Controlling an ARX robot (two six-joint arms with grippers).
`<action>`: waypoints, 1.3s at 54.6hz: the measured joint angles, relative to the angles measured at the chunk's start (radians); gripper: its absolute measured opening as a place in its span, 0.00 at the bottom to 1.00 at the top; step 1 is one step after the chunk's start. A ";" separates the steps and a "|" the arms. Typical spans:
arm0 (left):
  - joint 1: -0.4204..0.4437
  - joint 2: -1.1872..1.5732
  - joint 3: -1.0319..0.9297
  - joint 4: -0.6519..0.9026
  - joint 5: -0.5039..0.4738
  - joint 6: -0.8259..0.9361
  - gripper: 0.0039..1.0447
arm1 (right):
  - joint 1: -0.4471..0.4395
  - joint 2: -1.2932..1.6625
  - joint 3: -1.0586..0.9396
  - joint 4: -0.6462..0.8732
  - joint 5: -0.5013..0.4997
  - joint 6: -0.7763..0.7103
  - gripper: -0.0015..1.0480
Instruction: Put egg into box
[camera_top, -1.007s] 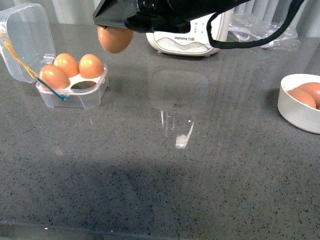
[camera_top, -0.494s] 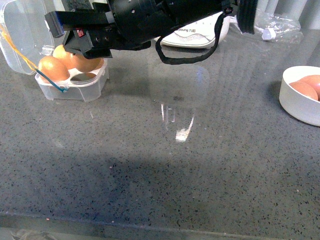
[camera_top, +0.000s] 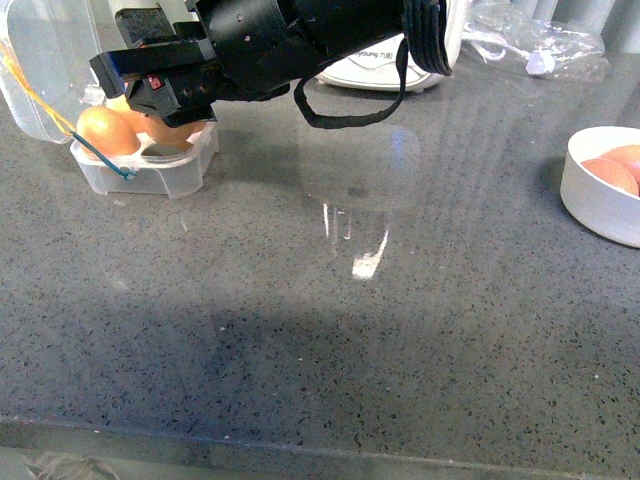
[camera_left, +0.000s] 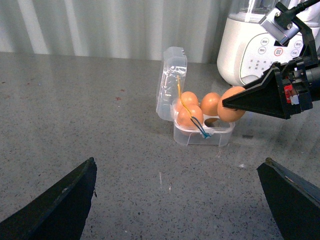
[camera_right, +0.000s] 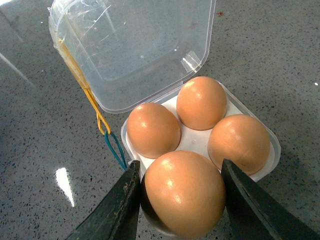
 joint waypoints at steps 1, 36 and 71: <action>0.000 0.000 0.000 0.000 0.000 0.000 0.94 | 0.001 0.001 0.002 0.000 0.000 0.000 0.39; 0.000 0.000 0.000 0.000 0.000 0.000 0.94 | 0.027 0.034 0.032 0.009 0.048 -0.060 0.39; 0.000 0.000 0.000 0.000 0.000 0.000 0.94 | 0.021 0.032 0.014 0.003 0.051 -0.077 0.89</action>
